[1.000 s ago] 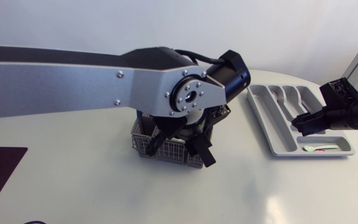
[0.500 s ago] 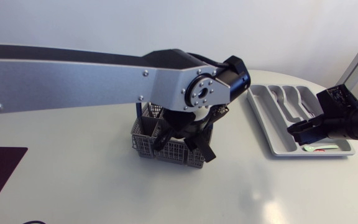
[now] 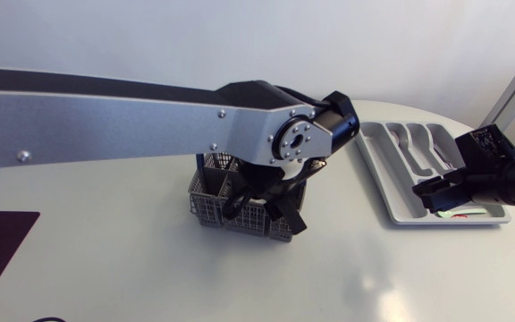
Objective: Sort the cutlery from the basket into the organizer compartments.
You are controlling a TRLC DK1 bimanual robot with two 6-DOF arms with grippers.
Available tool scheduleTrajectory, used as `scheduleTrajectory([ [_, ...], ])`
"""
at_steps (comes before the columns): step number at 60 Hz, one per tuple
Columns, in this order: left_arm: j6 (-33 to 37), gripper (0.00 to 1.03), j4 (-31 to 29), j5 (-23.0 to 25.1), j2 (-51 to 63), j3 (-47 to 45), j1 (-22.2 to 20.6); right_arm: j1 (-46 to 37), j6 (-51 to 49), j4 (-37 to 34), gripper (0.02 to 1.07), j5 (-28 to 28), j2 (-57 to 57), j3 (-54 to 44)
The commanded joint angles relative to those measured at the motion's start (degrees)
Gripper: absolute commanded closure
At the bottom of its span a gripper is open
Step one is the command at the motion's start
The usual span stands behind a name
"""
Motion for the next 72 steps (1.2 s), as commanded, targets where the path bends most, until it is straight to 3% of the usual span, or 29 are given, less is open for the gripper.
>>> scheduleTrajectory([
  [1, -1.6, 0.57, -1.2, -0.4, 2.4, 1.5, 0.1, 0.4, 0.9, -0.9, 0.2, 0.4, -1.1, -1.1],
  [64, -2.9, 0.61, -6.0, -2.0, 0.1, 0.7, 2.6, 2.5, 1.1, -0.8, 0.2, 1.5, -3.6, -2.8],
  [72, -3.0, 0.67, -5.9, -2.1, -0.2, 0.5, 2.6, 6.0, 1.6, -1.8, 0.2, 2.0, -6.8, -3.8],
])
